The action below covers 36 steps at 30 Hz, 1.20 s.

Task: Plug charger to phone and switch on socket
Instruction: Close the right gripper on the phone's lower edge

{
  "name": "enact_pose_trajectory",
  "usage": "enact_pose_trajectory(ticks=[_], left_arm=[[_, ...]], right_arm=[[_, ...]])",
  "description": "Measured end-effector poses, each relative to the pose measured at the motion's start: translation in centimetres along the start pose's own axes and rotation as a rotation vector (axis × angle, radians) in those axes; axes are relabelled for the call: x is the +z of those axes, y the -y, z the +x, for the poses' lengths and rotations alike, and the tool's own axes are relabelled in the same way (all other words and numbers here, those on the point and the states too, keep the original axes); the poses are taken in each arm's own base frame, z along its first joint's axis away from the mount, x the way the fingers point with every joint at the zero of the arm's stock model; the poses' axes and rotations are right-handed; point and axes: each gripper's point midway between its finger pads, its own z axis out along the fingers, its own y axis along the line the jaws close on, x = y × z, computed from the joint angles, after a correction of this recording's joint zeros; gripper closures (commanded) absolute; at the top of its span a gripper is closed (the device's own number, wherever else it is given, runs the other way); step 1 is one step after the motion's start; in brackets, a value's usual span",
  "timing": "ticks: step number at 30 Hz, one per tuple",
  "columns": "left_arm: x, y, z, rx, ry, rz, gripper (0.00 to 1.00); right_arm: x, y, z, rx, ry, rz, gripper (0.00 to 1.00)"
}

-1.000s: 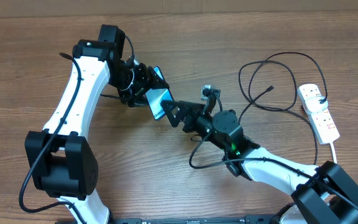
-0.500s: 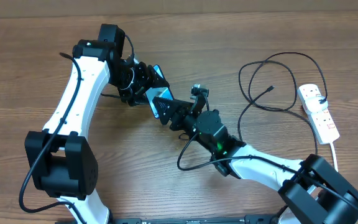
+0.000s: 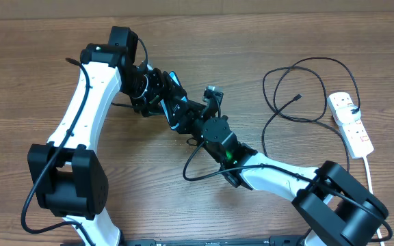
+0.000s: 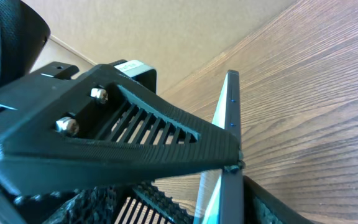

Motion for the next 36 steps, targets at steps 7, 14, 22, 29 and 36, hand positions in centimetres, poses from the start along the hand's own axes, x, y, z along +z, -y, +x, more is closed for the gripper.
enact_pose_trajectory(ticks=[7,14,22,29,36], left_arm=[[0.0,0.0,0.0,-0.003,0.0,0.0,0.49],[0.0,0.0,0.0,-0.003,0.0,0.0,0.49],[0.0,-0.1,-0.1,-0.002,0.005,-0.004,0.49],[0.0,-0.1,-0.2,-0.001,0.008,-0.005,0.49],[-0.1,-0.1,-0.3,-0.002,0.012,-0.007,0.49]], right_arm=[[0.0,0.6,0.8,-0.009,-0.027,0.025,0.51],[0.0,0.7,0.9,-0.009,-0.034,0.028,0.62],[0.0,0.4,1.8,-0.008,-0.081,0.006,0.69],[0.0,0.4,2.6,-0.008,-0.127,-0.005,0.76],[0.0,0.5,2.9,-0.004,-0.136,-0.006,0.8]])
